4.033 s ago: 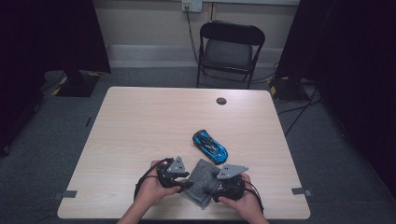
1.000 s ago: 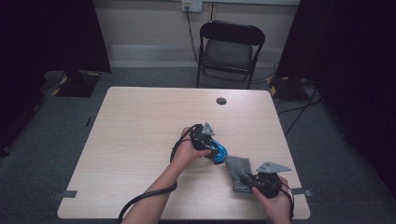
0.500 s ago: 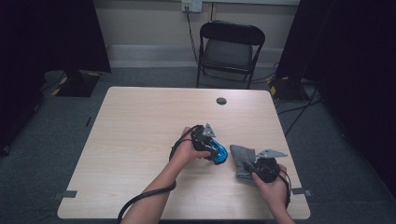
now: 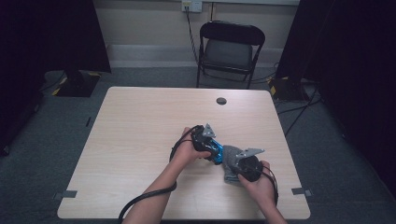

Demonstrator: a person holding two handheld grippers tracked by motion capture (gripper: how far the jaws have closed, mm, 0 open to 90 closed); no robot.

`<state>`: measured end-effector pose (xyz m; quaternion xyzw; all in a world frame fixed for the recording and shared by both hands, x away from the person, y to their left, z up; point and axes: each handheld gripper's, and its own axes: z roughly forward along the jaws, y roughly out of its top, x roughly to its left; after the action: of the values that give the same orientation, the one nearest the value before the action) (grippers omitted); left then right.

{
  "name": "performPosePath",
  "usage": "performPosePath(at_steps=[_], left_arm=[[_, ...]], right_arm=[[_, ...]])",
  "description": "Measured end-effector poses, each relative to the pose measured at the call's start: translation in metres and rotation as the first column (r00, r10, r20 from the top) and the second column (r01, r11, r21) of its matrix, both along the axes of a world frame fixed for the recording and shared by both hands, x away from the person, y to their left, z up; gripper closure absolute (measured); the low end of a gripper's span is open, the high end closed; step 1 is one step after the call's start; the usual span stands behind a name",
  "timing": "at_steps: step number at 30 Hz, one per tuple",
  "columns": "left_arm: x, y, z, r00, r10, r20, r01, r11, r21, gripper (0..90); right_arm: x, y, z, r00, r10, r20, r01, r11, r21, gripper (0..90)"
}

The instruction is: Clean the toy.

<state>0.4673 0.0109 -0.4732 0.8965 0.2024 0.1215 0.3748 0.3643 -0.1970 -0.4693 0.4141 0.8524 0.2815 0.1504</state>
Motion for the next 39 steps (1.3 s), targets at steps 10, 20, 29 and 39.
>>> performPosePath(at_steps=[10, 20, 29, 39], left_arm=[[0.000, 0.001, 0.000, 1.0000, 0.001, 0.004, -0.001, 1.0000, -0.003, 17.0], [-0.001, 0.001, -0.001, 1.0000, 0.000, 0.005, 0.000, 1.0000, -0.005, 17.0], [-0.001, 0.001, -0.001, 1.0000, 0.000, 0.006, 0.000, 1.0000, -0.004, 17.0], [-0.001, 0.000, 0.000, 1.0000, 0.000, 0.006, 0.000, 1.0000, -0.003, 17.1]], right_arm=[[-0.014, 0.000, -0.002, 0.9972, 0.043, -0.062, -0.037, 0.9954, 0.088, 76.0], [-0.023, 0.007, -0.002, 0.9928, 0.097, -0.070, -0.089, 0.9902, 0.108, 75.6], [-0.029, -0.001, -0.002, 0.9933, 0.112, -0.028, -0.110, 0.9907, 0.080, 67.9], [-0.031, -0.006, 0.002, 0.9948, -0.069, 0.074, 0.058, 0.9888, 0.138, 36.6]])
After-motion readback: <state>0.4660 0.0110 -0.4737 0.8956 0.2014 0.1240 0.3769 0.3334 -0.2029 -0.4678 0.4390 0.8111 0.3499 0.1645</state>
